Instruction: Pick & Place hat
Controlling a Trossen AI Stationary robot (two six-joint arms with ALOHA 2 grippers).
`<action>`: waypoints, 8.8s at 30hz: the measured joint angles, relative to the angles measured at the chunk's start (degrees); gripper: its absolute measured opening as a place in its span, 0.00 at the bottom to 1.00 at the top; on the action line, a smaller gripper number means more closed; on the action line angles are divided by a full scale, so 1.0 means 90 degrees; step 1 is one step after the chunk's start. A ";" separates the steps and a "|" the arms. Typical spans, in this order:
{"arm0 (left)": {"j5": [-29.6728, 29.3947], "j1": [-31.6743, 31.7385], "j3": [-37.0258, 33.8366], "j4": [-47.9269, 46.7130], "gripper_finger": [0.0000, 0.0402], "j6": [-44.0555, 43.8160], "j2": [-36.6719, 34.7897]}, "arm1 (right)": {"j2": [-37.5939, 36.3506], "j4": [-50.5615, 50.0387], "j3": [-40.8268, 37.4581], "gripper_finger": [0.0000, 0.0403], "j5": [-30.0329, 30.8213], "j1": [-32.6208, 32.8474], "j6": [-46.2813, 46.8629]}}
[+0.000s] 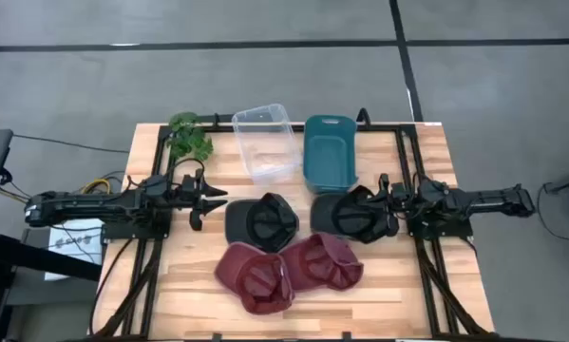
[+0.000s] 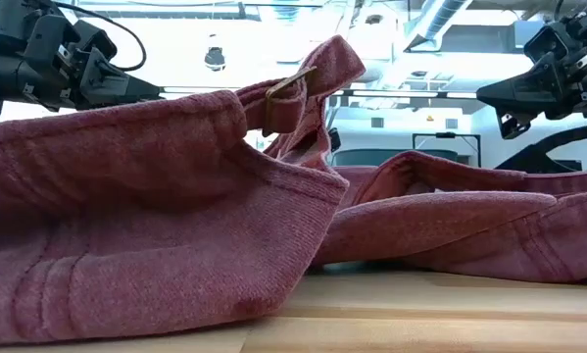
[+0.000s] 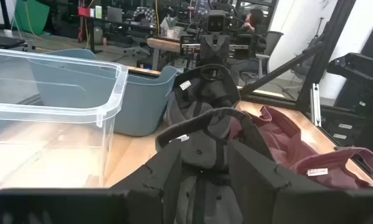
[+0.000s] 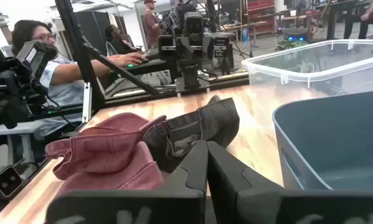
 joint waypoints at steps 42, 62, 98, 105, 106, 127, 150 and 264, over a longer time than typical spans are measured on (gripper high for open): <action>0.0000 0.0000 -0.0001 0.0001 0.32 0.0000 0.0000 | 0.0000 0.0000 0.0000 0.00 0.0000 -0.0002 0.0001; 0.0000 -0.0002 0.0000 0.0002 0.32 0.0001 0.0000 | 0.0000 0.0079 -0.0011 0.00 0.0045 -0.0103 -0.3265; 0.1005 -0.0467 0.0490 0.3196 0.32 -0.0108 0.2468 | 0.1605 0.0102 0.1314 0.00 0.0519 0.0003 -0.0959; 0.1130 -0.0843 0.1186 0.3161 0.32 -0.0282 0.4365 | 0.2761 -0.0714 0.2153 0.00 0.0350 0.0141 -0.1057; 0.1125 -0.0850 0.1230 0.3098 0.32 -0.0293 0.4596 | 0.2852 -0.0767 0.2215 0.00 0.0351 0.0175 -0.1059; -0.0365 -0.0814 0.1473 0.2534 0.37 0.0396 0.5564 | 0.3077 -0.0979 0.2338 0.00 0.0353 0.0706 -0.1258; -0.0653 -0.0809 0.3855 0.0760 0.45 0.2762 0.6810 | 0.3077 -0.1175 0.2338 0.00 0.0360 0.0697 -0.1562; -0.1207 -0.2081 0.4381 0.2662 0.01 0.2474 0.5329 | 0.5565 0.2801 0.2345 0.34 0.0302 0.0962 -0.1727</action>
